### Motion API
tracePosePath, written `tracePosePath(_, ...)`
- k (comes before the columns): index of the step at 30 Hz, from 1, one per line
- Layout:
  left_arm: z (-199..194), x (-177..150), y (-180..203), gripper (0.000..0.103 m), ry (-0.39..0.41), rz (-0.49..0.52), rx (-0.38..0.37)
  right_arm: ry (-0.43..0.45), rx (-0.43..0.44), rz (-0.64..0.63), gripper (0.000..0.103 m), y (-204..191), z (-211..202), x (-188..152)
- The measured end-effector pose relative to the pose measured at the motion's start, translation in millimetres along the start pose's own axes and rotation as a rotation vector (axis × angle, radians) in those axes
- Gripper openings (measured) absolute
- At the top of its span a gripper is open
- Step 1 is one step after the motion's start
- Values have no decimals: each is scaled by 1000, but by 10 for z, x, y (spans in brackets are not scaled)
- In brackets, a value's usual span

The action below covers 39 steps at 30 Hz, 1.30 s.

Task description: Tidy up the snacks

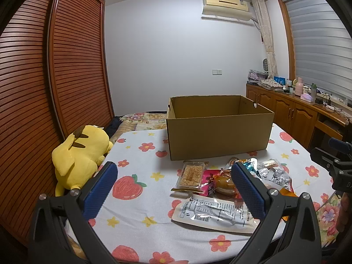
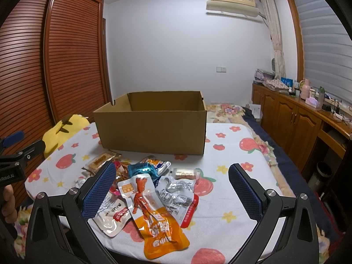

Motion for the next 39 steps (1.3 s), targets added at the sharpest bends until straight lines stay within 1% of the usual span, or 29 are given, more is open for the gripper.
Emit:
tracePosePath(21,-5,-6,14,103,1,1,-1,1,-1,-2,103,-36,1,-10)
tracePosePath(27,-10,-42,64,103,-7,3,-6,-7,2,-2,103,6,-13,-26)
tracePosePath(28,1,-54,69,103,-11,2,-7,-7,3,-4,103,-64,-20,-40)
tracePosePath(39,245,-288,68,103,-78,-9,-23,-61,23,-7,103,-30,140,-207)
Point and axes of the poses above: each gripper's, at about its wrist camera, not at the fingertips, and z roughly the way its jaws point, y to its right, x to its top, the point moved 8 cm from there along z, roughly the way its jaws point, and after that the axes turned 6 degrees about z, right-handed, at the moved point
